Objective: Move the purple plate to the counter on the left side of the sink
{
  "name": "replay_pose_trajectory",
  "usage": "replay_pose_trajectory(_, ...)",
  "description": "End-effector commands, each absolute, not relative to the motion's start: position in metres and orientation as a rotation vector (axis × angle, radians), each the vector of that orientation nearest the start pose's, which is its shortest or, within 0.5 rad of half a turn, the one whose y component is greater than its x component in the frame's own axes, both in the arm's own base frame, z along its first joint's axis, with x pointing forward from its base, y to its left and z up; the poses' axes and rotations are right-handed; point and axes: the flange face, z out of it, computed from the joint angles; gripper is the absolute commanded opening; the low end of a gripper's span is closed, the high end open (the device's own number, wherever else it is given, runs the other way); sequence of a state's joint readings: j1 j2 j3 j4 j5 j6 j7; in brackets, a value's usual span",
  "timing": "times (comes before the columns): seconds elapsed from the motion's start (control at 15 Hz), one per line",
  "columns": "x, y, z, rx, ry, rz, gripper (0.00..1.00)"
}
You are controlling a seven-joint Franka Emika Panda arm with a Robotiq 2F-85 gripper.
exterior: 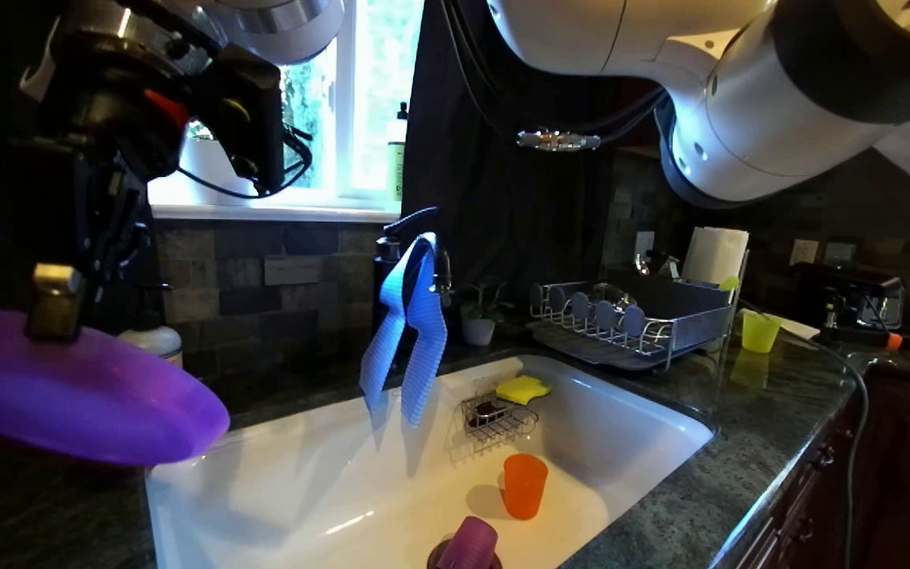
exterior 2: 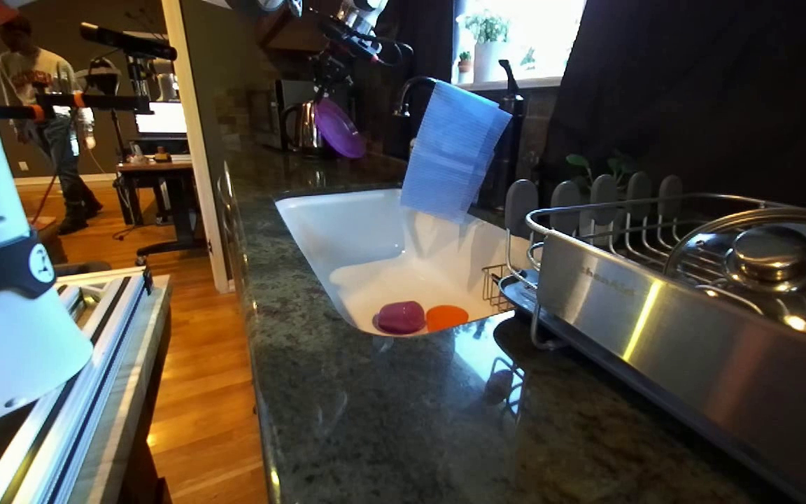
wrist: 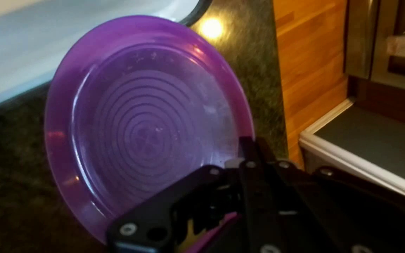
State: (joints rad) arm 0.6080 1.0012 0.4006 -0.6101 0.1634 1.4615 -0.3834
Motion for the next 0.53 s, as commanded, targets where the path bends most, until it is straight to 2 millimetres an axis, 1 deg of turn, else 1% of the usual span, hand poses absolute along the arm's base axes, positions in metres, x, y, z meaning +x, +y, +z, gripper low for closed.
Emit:
replay_pose_trajectory(0.0, 0.500, 0.559, 0.387, -2.077, -1.642, 0.533, 0.01)
replay_pose_trajectory(0.2, 0.481, 0.549, 0.368, -2.009, -1.755, 0.743, 0.01)
replay_pose_trajectory(0.33, 0.471, 0.541, 0.360, -1.972, -1.833, 0.870, 0.01)
replay_pose_trajectory(0.47, 0.465, 0.536, 0.356, -1.980, -1.925, 0.956, 0.01)
